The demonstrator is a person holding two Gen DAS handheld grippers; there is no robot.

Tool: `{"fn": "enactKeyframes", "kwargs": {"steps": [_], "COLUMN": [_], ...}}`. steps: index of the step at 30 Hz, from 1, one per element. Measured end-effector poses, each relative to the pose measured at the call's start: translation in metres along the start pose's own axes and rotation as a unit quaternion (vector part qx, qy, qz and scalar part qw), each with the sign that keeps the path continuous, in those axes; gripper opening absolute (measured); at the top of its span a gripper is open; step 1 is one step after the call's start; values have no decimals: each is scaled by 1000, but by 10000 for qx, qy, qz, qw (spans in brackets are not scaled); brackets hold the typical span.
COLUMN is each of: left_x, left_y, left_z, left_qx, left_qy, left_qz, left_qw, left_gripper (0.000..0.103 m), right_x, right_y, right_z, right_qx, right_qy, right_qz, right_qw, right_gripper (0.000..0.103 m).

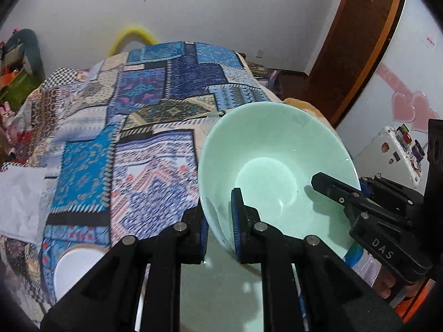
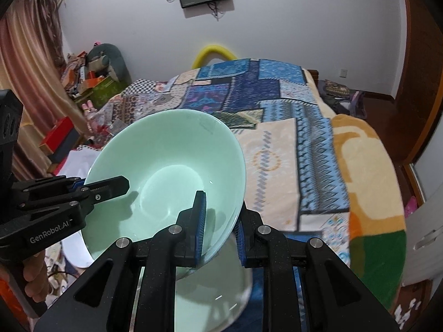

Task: Organize plates and bowls
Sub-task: 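Lift the mint green bowl with both tools, then carry the mint green bowl with both tools over the nested bowls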

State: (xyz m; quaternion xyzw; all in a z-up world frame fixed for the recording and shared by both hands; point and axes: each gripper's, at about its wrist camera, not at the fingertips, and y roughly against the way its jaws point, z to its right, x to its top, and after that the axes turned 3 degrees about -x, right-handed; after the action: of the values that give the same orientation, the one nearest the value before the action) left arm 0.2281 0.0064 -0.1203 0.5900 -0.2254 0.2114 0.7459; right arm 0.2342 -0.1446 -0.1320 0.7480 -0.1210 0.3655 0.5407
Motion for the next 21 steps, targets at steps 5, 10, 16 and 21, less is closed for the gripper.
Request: {"fn": "enactKeyframes", "kwargs": {"steps": [5,10,16,21], "left_x": [-25,-51,-75,-94], "left_y": [23,41,59,69], "left_z": [-19,-43,-74,-97], "left_qx": [154,236,413,626], "left_qy": [99,349,572,694], "left_qz": [31,71,87,79], "left_qw": [9998,9991,9975,9956], "left_gripper": [14,14,14,14], "right_x": [-11,-20,-31,-38], "right_y": [-4,-11,-21,-31], "right_z": [-28,-56,-90,-113], "right_qx": [134,323,547,718], "right_qy": [150,275,405,472], "right_qz": [-34,-114,-245,-377], "right_qw": [9998,9990,9974,9956], "right_gripper": [18,18,18,18]}}
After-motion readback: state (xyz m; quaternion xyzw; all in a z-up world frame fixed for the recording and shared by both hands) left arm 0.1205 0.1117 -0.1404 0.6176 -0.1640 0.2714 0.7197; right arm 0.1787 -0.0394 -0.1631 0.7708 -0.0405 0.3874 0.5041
